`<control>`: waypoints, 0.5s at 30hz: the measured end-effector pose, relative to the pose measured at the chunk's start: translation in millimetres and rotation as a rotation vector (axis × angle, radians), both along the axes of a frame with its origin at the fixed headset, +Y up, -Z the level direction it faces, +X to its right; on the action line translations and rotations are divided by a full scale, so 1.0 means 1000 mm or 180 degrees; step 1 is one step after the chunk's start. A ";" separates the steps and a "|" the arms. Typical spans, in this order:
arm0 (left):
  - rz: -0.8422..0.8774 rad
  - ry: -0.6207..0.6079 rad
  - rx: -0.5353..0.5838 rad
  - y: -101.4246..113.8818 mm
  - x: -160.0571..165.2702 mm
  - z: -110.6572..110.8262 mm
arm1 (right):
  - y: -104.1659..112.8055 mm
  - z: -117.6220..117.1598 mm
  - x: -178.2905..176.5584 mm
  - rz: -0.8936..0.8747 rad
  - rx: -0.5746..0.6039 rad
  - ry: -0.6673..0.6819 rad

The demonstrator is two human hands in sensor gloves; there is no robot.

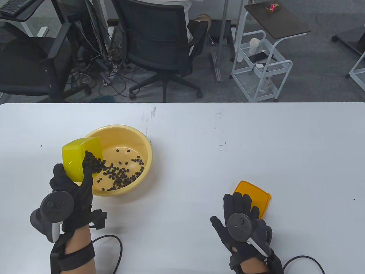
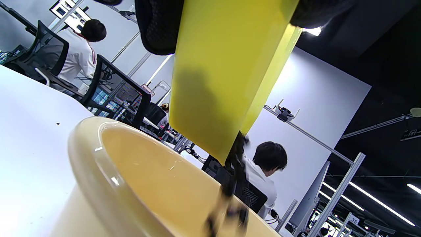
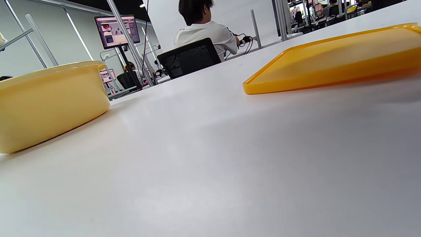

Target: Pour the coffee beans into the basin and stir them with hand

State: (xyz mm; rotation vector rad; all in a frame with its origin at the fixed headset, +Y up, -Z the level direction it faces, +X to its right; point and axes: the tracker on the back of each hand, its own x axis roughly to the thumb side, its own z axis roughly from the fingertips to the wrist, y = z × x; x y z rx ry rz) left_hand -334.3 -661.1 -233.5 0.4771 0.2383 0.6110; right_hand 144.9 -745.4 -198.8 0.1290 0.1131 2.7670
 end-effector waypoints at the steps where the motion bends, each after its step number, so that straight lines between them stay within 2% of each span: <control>1: -0.0006 0.0003 0.0000 0.000 0.000 0.000 | 0.000 0.000 0.000 0.0003 -0.0002 0.0001; 15: -0.0051 0.0016 -0.0007 0.000 0.001 0.000 | 0.000 0.000 0.000 -0.0002 -0.0012 0.0012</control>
